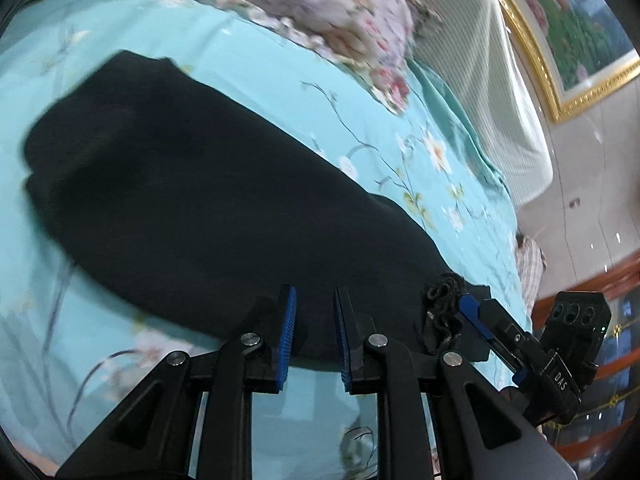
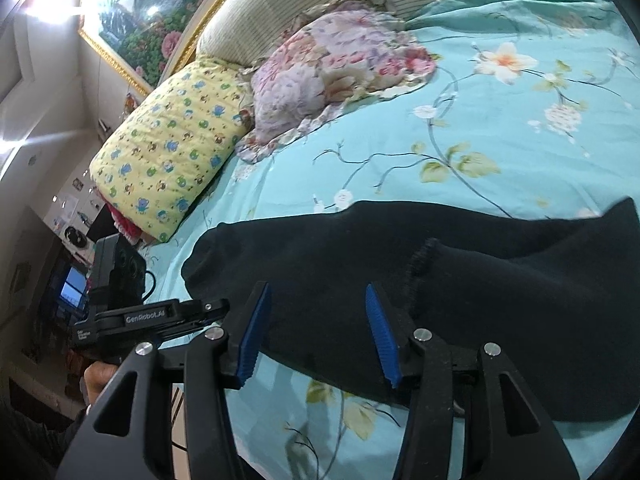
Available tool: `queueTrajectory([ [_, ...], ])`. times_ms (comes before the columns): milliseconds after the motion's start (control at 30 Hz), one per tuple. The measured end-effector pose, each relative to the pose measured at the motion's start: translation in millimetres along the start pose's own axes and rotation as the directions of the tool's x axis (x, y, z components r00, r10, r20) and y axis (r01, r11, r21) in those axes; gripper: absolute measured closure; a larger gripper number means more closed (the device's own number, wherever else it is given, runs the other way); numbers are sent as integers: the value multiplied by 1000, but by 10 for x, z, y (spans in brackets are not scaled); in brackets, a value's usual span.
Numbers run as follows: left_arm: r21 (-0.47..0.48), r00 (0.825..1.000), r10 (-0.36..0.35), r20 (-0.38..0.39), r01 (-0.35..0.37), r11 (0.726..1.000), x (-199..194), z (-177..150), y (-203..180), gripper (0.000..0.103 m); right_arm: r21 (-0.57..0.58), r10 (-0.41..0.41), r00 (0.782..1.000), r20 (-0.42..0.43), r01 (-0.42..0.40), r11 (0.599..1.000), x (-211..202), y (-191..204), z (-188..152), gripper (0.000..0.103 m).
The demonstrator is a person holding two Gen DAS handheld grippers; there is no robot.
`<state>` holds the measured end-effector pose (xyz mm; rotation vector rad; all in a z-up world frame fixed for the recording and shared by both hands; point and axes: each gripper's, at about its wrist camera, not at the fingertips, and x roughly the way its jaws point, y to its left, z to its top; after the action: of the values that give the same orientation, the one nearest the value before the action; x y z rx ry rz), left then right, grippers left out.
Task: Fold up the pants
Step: 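Open both tools and release the folded pants onto the sheet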
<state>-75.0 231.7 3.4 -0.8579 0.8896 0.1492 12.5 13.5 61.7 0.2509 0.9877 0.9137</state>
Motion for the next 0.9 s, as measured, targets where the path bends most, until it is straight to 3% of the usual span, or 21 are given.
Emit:
queueTrajectory([
  [167, -46, 997, 50, 61, -47, 998, -272, -35, 215, 77, -33, 24, 999, -35, -25, 999, 189, 140, 65, 52],
  [567, -191, 987, 112, 116, -88, 978, -519, -44, 713, 74, -125, 59, 988, -140, -77, 989, 670, 454, 181, 45],
  [633, -213, 984, 128, 122, -100, 972, -545, -32, 783, 69, -149, 57, 986, -156, -81, 986, 741, 500, 218, 45],
  [900, -300, 982, 148, 114, -108, 948, -529, 22, 1072, 63, -233, 58, 973, -224, -111, 966, 1109, 677, 475, 45],
])
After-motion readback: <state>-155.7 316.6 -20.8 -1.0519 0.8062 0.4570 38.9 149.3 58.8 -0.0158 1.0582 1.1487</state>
